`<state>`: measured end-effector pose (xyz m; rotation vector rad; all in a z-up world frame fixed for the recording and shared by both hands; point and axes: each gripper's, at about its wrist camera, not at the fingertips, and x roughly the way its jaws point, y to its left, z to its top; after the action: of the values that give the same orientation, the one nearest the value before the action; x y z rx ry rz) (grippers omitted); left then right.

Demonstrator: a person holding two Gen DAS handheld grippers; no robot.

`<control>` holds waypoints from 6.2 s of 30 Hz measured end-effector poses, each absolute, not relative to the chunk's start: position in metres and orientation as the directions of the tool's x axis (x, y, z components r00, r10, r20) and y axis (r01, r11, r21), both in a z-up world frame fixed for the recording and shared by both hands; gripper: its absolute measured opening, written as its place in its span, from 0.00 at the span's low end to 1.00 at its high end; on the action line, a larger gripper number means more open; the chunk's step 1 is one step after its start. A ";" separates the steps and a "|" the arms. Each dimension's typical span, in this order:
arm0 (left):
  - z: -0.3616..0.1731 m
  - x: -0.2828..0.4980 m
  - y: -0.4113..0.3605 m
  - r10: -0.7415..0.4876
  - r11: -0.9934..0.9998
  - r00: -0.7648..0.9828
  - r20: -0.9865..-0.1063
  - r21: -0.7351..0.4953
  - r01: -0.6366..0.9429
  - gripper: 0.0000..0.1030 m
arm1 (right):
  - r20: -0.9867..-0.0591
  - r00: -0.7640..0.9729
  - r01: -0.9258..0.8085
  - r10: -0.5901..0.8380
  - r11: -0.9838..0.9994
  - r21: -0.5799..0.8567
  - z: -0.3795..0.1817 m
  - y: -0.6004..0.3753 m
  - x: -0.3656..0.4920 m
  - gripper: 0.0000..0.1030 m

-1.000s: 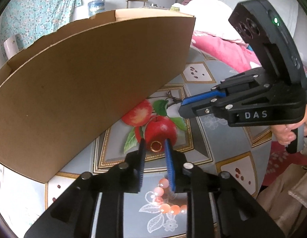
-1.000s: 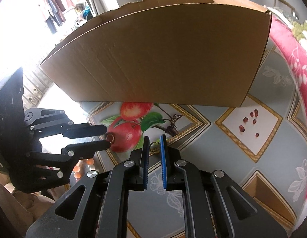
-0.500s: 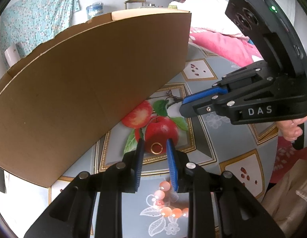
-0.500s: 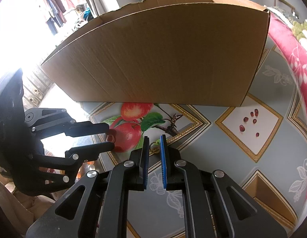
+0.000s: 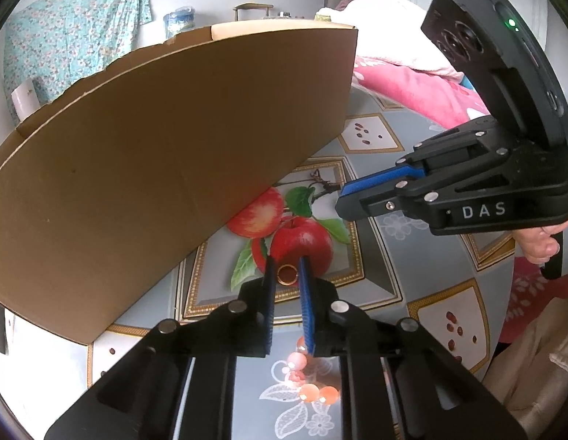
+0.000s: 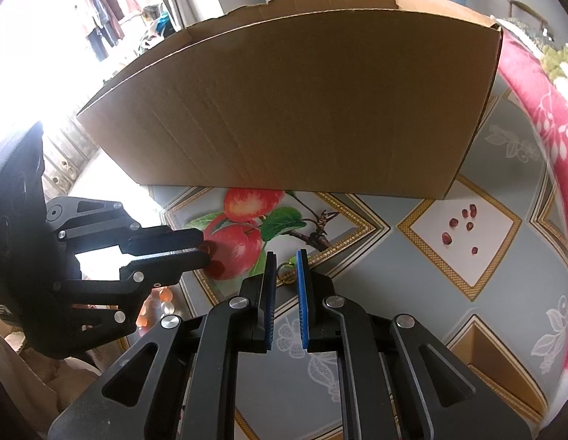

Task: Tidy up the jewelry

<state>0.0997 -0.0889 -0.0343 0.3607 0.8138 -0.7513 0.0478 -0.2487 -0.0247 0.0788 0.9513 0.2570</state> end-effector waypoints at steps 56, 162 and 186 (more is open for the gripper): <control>0.032 0.243 -0.090 -0.624 0.766 0.322 -0.712 -0.476 0.431 0.15 | -0.682 0.712 -0.112 0.167 0.986 0.125 0.073 -0.280 0.152 0.12; -0.033 0.105 0.001 -0.056 0.981 0.408 -0.911 0.027 0.194 0.77 | -0.846 0.520 -0.191 0.115 0.981 0.016 -0.030 -0.200 0.026 0.07; -0.019 0.089 -0.001 -0.273 0.940 0.519 -0.810 -0.109 0.324 0.76 | -0.843 0.524 -0.180 0.119 0.983 0.027 -0.031 -0.202 0.027 0.07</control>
<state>0.0892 -0.0014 -0.0187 0.0578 0.9610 -0.3582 0.0268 -0.2024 -0.0314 -0.0663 1.0035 0.1789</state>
